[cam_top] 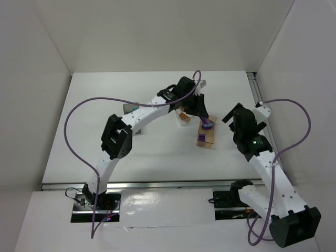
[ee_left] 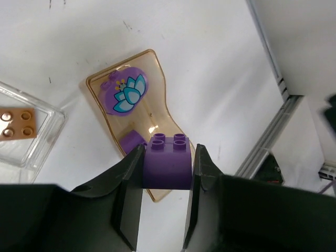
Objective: Sort the legos into containers by color
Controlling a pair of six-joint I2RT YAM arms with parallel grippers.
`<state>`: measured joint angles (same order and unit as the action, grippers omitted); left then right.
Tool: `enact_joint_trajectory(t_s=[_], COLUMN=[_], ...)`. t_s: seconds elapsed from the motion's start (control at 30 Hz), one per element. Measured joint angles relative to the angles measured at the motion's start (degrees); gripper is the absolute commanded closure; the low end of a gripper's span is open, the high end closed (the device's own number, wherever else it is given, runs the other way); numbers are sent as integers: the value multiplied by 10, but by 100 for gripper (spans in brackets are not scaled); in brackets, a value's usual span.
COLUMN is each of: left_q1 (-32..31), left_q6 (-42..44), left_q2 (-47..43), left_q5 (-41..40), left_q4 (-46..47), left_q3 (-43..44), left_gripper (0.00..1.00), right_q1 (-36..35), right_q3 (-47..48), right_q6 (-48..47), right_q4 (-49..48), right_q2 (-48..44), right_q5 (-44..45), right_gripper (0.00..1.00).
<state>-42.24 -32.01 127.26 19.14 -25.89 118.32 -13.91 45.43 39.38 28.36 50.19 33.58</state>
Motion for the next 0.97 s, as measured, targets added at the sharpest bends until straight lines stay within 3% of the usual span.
enact_joint_trajectory(t_s=[0.03, 0.2, 0.47, 0.7, 0.97], left_q1=[-2, -6, -6, -3, 40], left_q6=[-2, -10, 4, 21, 26], left_q2=[17, 47, 15, -153, -359], left_q5=[-3, -2, -14, -73, -194], left_q4=[-6, -28, -50, -59, -61], left_q3=[13, 24, 12, -54, -195], left_gripper=[34, 4, 6, 11, 6], right_q1=[2, 9, 11, 11, 15], right_q3=[0, -2, -9, 3, 30], right_q6=[4, 12, 13, 19, 26], right_q4=[9, 35, 54, 78, 110], right_q2=[-13, -48, -40, 17, 80], right_q5=[8, 29, 33, 55, 79], right_gripper=[0, 0, 0, 0, 0])
